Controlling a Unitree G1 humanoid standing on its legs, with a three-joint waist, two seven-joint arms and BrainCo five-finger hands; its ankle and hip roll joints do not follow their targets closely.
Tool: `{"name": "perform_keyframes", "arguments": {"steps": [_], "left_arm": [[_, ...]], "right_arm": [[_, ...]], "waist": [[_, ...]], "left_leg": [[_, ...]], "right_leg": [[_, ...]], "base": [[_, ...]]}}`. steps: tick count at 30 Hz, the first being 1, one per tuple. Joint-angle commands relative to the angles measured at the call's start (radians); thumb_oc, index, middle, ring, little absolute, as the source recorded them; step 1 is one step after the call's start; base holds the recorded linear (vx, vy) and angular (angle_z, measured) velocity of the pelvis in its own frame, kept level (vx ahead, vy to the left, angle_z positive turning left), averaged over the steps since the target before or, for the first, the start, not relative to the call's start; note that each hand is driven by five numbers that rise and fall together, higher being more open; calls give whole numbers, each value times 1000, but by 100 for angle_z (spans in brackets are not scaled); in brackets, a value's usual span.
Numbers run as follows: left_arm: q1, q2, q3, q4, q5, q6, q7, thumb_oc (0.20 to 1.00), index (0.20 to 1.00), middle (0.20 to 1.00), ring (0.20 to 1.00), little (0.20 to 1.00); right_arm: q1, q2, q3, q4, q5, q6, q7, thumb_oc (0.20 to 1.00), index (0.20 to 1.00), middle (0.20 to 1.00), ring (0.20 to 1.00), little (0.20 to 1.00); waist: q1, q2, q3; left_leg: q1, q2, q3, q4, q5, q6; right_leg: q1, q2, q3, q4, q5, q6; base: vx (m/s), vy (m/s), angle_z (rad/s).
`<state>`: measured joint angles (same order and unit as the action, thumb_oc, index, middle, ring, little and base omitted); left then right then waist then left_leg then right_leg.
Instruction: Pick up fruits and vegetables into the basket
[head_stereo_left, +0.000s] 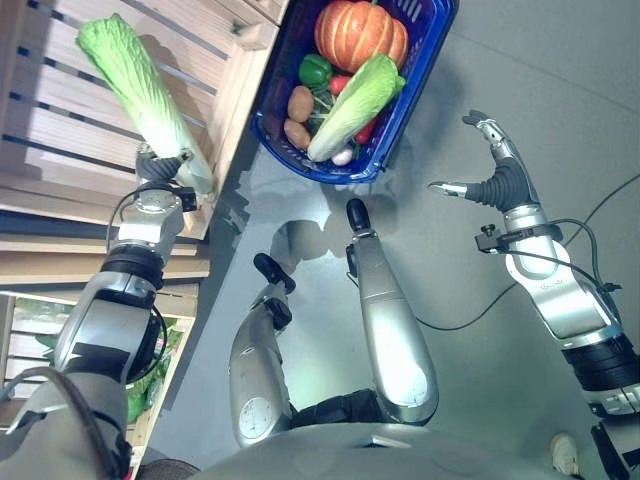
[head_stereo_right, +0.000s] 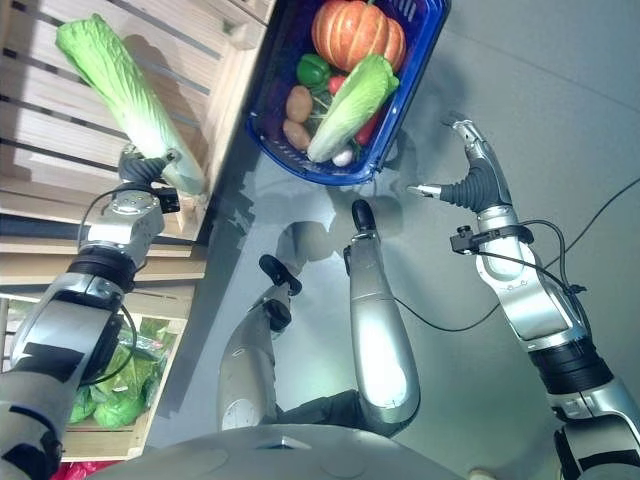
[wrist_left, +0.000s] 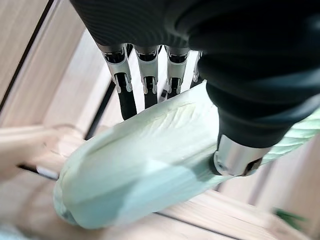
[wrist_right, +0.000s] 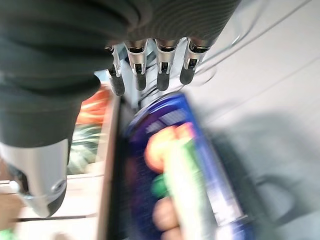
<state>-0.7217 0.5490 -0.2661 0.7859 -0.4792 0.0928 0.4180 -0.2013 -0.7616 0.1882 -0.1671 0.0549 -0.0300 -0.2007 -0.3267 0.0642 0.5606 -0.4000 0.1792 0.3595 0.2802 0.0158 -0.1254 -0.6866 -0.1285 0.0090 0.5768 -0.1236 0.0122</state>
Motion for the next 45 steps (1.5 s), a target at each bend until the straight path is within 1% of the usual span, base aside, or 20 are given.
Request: {"name": "perform_keyframes", "arguments": {"steps": [1, 3, 7, 10, 11, 14, 19, 21, 22, 25, 26, 27, 28, 30, 32, 34, 36, 40, 42, 45], "left_arm": [[71, -6, 21, -51, 106, -110, 27, 200, 200, 200, 200, 200], [93, 8, 14, -85, 185, -141, 54, 200, 200, 200, 200, 200], [121, 43, -7, -156, 294, -181, 90, 200, 200, 200, 200, 200], [141, 77, -32, -231, 371, -200, 113, 200, 200, 200, 200, 200], [147, 81, -33, -246, 388, -201, 115, 200, 200, 200, 200, 200], [171, 82, -42, -287, 436, -211, 119, 200, 200, 200, 200, 200], [239, 89, -50, -373, 530, -247, 107, 200, 200, 200, 200, 200], [264, 89, -53, -402, 565, -259, 105, 200, 200, 200, 200, 200], [269, 89, -53, -408, 574, -262, 101, 200, 200, 200, 200, 200], [298, 83, -66, -458, 643, -262, 80, 200, 200, 200, 200, 200], [314, 80, -75, -481, 664, -263, 57, 200, 200, 200, 200, 200], [315, 80, -75, -483, 669, -264, 56, 200, 200, 200, 200, 200], [329, 76, -92, -501, 726, -268, 49, 200, 200, 200, 200, 200], [338, 76, -104, -511, 749, -267, 34, 200, 200, 200, 200, 200], [361, 71, -125, -533, 783, -250, 1, 200, 200, 200, 200, 200], [368, 71, -134, -541, 806, -246, -10, 200, 200, 200, 200, 200], [376, 72, -150, -565, 826, -232, -37, 200, 200, 200, 200, 200], [375, 73, -176, -595, 854, -214, -96, 200, 200, 200, 200, 200], [369, 74, -194, -616, 866, -207, -139, 200, 200, 200, 200, 200], [362, 74, -211, -639, 887, -196, -175, 200, 200, 200, 200, 200]], "right_arm": [[28, 38, -41, -57, 161, -93, 97, 1000, 1000, 1000, 1000, 1000], [24, 54, -35, -63, 228, -103, 146, 1000, 1000, 1000, 1000, 1000], [-4, 82, -10, -69, 318, -111, 203, 1000, 1000, 1000, 1000, 1000], [-73, 126, 35, -62, 417, -72, 218, 1000, 1000, 1000, 1000, 1000], [-87, 140, 45, -61, 432, -67, 212, 1000, 1000, 1000, 1000, 1000], [-119, 190, 74, -47, 450, -48, 164, 1000, 1000, 1000, 1000, 1000], [-149, 265, 113, -9, 543, 22, 85, 1000, 1000, 1000, 1000, 1000], [-150, 290, 124, 10, 583, 31, 62, 1000, 1000, 1000, 1000, 1000], [-149, 294, 126, 12, 595, 32, 59, 1000, 1000, 1000, 1000, 1000], [-145, 333, 138, 30, 673, 27, 54, 1000, 1000, 1000, 1000, 1000], [-142, 362, 150, 43, 723, 29, 50, 1000, 1000, 1000, 1000, 1000], [-143, 365, 151, 45, 727, 29, 51, 1000, 1000, 1000, 1000, 1000], [-142, 385, 163, 56, 753, 28, 40, 1000, 1000, 1000, 1000, 1000], [-142, 399, 174, 69, 770, 30, 27, 1000, 1000, 1000, 1000, 1000], [-136, 421, 195, 91, 776, 27, -9, 1000, 1000, 1000, 1000, 1000], [-134, 429, 199, 99, 777, 32, -16, 1000, 1000, 1000, 1000, 1000], [-140, 436, 206, 104, 797, 48, -43, 1000, 1000, 1000, 1000, 1000], [-146, 461, 228, 120, 845, 64, -17, 1000, 1000, 1000, 1000, 1000], [-153, 467, 251, 117, 870, 83, -6, 1000, 1000, 1000, 1000, 1000], [-160, 471, 271, 118, 870, 101, 0, 1000, 1000, 1000, 1000, 1000]], "waist": [[11, -40, -41], [27, -38, -41], [58, -39, -41], [101, -40, -46], [109, -42, -50], [140, -47, -79], [195, -58, -143], [213, -61, -169], [215, -62, -173], [240, -69, -210], [253, -73, -230], [255, -74, -233], [267, -78, -256], [275, -81, -270], [288, -86, -303], [291, -86, -313], [297, -87, -327], [305, -86, -345], [311, -84, -354], [315, -84, -361]], "left_leg": [[5, 13, 5, 110, -98, 18], [41, 6, -1, 93, -95, 19], [101, -7, -15, 71, -95, 22], [145, -18, -34, 61, -98, 28], [145, -16, -25, 51, -74, 38], [175, -23, -40, 40, -78, 41], [259, -40, -67, -9, -84, 49], [292, -45, -76, -32, -85, 52], [298, -46, -78, -37, -86, 52], [334, -52, -86, -66, -85, 57], [357, -53, -90, -71, -94, 59], [356, -53, -90, -75, -90, 60], [370, -55, -91, -80, -95, 63], [384, -56, -92, -87, -98, 65], [413, -58, -94, -102, -104, 67], [425, -60, -95, -110, -106, 68], [440, -62, -97, -123, -109, 69], [465, -66, -95, -140, -116, 71], [474, -70, -98, -145, -120, 73], [483, -72, -99, -149, -124, 74]], "right_leg": [[87, 12, -40, -37, -78, 25], [133, 5, -50, -61, -70, 29], [216, -7, -73, -103, -57, 33], [288, -19, -97, -136, -45, 35], [296, -20, -108, -155, -16, 28], [346, -29, -125, -184, -5, 32], [469, -40, -156, -270, 20, 49], [517, -43, -167, -303, 27, 57], [524, -44, -169, -309, 29, 59], [577, -43, -185, -353, 45, 70], [603, -44, -193, -364, 45, 77], [603, -44, -194, -370, 51, 76], [620, -44, -200, -380, 54, 81], [634, -45, -204, -387, 57, 86], [665, -49, -210, -408, 63, 95], [676, -50, -211, -416, 65, 99], [692, -52, -212, -429, 69, 104], [715, -56, -218, -446, 71, 111], [727, -59, -222, -455, 72, 115], [736, -61, -226, -462, 74, 118]], "base": [[-21, 37, 9], [-17, 32, 9], [-5, 6, 13], [-27, -21, 18], [-35, -55, 21], [32, -52, 17], [102, -57, 15], [103, -43, 17], [87, -32, 18], [102, -56, 15], [111, -65, 6], [136, -64, 18], [70, -34, 23], [122, -41, 15], [145, -25, 14], [56, 5, 9], [53, 13, 1], [40, 15, 4], [35, 18, 5], [9, 6, 1]]}}
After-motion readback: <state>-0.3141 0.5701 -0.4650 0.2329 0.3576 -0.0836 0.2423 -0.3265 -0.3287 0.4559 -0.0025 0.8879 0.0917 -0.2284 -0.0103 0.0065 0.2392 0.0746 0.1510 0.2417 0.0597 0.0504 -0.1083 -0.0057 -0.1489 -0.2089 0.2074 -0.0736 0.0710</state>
